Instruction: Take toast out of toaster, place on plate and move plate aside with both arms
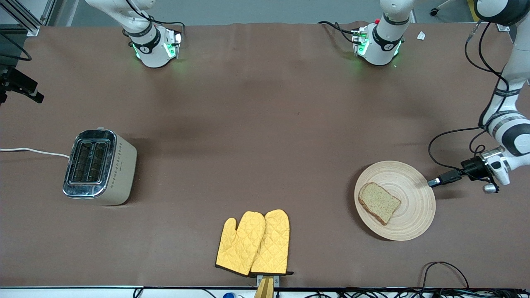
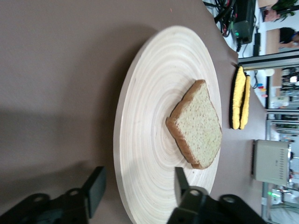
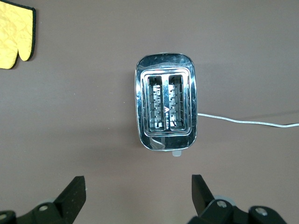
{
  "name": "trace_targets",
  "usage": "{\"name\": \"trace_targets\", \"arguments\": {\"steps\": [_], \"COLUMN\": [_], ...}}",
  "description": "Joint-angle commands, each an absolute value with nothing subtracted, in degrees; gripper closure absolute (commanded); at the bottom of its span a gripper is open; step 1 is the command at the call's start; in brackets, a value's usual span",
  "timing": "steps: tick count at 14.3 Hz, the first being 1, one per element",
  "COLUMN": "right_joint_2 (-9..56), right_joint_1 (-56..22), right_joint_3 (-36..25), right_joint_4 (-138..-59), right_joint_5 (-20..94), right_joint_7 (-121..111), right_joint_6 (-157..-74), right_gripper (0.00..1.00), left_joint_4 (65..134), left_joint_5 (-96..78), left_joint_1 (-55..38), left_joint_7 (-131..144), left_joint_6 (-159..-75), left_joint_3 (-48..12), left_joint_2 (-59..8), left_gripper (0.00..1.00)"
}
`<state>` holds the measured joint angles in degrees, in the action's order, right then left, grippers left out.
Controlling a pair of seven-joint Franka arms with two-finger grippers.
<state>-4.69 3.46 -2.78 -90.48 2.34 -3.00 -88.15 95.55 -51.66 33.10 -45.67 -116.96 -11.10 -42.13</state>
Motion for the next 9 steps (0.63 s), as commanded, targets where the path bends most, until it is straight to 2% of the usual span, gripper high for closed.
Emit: {"name": "trace_targets", "arguments": {"steps": [1,4,6,9], "right_joint_2": [-5.1,-5.0,-5.1,-5.1], "right_joint_1": [4.0,4.2,4.2,4.7], "right_joint_3": [-2.7,-2.7,-2.7,-2.6], "right_joint_4": [-90.6,-90.6,-90.6,-90.6], "right_joint_5": [2.6,2.6,2.6,2.6], "right_joint_7": [-3.9,-3.9,-3.9,-3.9], "right_joint_6": [-87.8,-87.8,-87.8,-88.0], "right_gripper": [0.0,0.0,0.0,0.0], "left_joint_4": [89.5,81.4,78.9,78.0], "left_joint_5": [-44.5,-35.5,-28.4,-20.9], "left_joint_1": [32.7,27.9,24.5,16.5], "left_joint_7": [-38.9,-30.8,-21.8,-7.0], "left_joint_6": [-115.8,-115.7,-115.7,-116.2], "left_joint_3": [-12.0,-11.9,-12.1,-11.8], "left_joint_2": [-40.9,-40.9,-40.7,-36.8], "left_gripper": [0.0,0.0,0.0,0.0]}}
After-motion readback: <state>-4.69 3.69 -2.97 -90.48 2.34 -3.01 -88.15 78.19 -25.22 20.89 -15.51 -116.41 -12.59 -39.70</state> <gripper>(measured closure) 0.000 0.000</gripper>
